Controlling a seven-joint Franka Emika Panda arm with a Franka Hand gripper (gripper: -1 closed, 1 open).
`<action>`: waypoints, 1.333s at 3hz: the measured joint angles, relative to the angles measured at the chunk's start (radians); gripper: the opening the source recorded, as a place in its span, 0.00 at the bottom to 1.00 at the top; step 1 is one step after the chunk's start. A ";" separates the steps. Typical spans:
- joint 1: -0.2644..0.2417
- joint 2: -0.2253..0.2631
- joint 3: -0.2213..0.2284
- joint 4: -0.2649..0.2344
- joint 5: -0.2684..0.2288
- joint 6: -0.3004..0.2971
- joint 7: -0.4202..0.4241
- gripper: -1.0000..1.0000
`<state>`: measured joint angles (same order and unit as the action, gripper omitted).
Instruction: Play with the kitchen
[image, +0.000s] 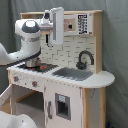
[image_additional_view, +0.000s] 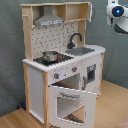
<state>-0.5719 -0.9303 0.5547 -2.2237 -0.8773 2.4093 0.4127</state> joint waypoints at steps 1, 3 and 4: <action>-0.004 0.058 0.034 0.044 0.000 0.050 -0.032 0.00; -0.005 0.151 0.131 0.096 0.001 0.172 -0.083 0.00; -0.006 0.225 0.172 0.158 0.001 0.172 -0.103 0.00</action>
<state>-0.5781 -0.7054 0.7264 -2.0661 -0.8767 2.5813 0.3096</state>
